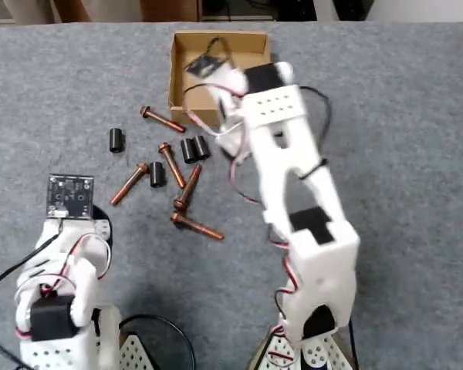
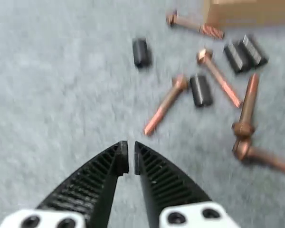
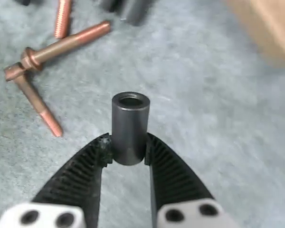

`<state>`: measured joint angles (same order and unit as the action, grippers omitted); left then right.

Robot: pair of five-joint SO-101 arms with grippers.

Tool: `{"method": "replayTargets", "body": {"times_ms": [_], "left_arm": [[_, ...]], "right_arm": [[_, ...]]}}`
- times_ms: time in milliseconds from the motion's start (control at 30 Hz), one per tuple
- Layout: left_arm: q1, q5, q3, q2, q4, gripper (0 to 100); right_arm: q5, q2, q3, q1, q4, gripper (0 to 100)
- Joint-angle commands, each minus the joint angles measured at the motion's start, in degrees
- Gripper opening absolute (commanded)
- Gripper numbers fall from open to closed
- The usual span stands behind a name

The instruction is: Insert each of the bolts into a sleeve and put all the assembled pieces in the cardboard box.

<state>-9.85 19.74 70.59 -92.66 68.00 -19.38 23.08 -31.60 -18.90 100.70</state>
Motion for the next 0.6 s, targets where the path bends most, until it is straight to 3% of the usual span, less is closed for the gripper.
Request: {"method": "replayTargets", "body": {"times_ms": [0, 167, 233, 367, 567], "left_arm": [[1.41, 0.35, -9.05, 14.37, -0.88, 9], [5.71, 0.88, -23.91, 36.79, -0.26, 10], [8.26, 4.57, -28.13, 44.53, -0.53, 10], [11.78, 15.03, -33.67, 58.59, -0.62, 9], [11.87, 20.66, -42.02, 77.67, -0.62, 9]], "right_arm": [[-0.26, -11.47, 4.09, 4.35, 1.41, 1.9], [-2.46, -25.71, 20.0, 8.22, -0.62, 1.9], [-3.16, -31.52, 29.14, 9.36, -4.22, 1.9], [-3.16, -41.71, 50.77, 12.26, -16.26, 1.9], [-3.08, -50.86, 80.31, 15.43, -41.05, 2.1]]}}
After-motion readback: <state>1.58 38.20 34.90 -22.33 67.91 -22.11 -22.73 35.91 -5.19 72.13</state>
